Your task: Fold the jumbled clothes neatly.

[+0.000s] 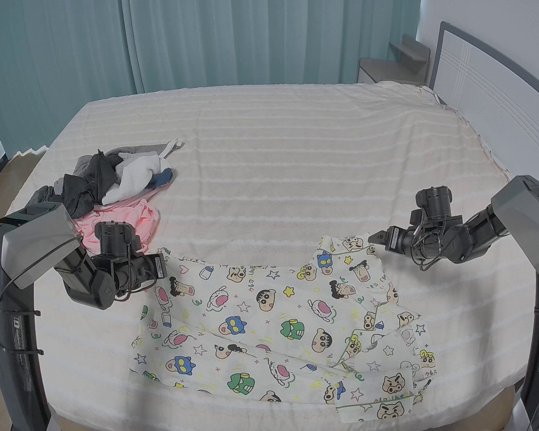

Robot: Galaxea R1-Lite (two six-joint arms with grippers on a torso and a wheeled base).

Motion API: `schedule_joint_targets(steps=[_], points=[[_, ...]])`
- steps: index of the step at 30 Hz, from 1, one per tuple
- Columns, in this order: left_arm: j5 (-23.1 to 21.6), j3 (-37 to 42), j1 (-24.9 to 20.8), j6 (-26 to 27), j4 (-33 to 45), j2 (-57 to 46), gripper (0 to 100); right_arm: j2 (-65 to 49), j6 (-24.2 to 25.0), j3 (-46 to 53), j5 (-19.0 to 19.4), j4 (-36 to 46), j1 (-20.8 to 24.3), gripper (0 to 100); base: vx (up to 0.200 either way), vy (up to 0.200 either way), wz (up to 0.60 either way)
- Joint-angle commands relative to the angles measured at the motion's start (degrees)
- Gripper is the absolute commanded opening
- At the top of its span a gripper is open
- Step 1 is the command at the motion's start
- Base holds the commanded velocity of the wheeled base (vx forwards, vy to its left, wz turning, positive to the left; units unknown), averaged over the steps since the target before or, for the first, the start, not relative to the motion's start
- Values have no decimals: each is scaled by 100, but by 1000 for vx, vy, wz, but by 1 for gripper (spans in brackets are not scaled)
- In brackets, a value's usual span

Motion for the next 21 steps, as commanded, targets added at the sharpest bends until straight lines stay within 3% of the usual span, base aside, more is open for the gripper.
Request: schedule_joint_targets(steps=[1, 5, 9, 21], points=[[0, 24, -6, -133, -16, -39, 0, 742, 7, -725, 15, 206, -9, 100, 0, 0, 0], [0, 24, 3, -142, -16, -39, 0, 865, -1, -989, 23, 338, -17, 100, 0, 0, 0], [-26, 15, -15, -142, -7, -39, 0, 1050, 43, -1587, 41, 997, 9, 100, 0, 0, 0], [-44, 24, -6, -142, -7, -39, 0, 1111, 166, -1648, 472, 1023, 70, 100, 0, 0, 0]])
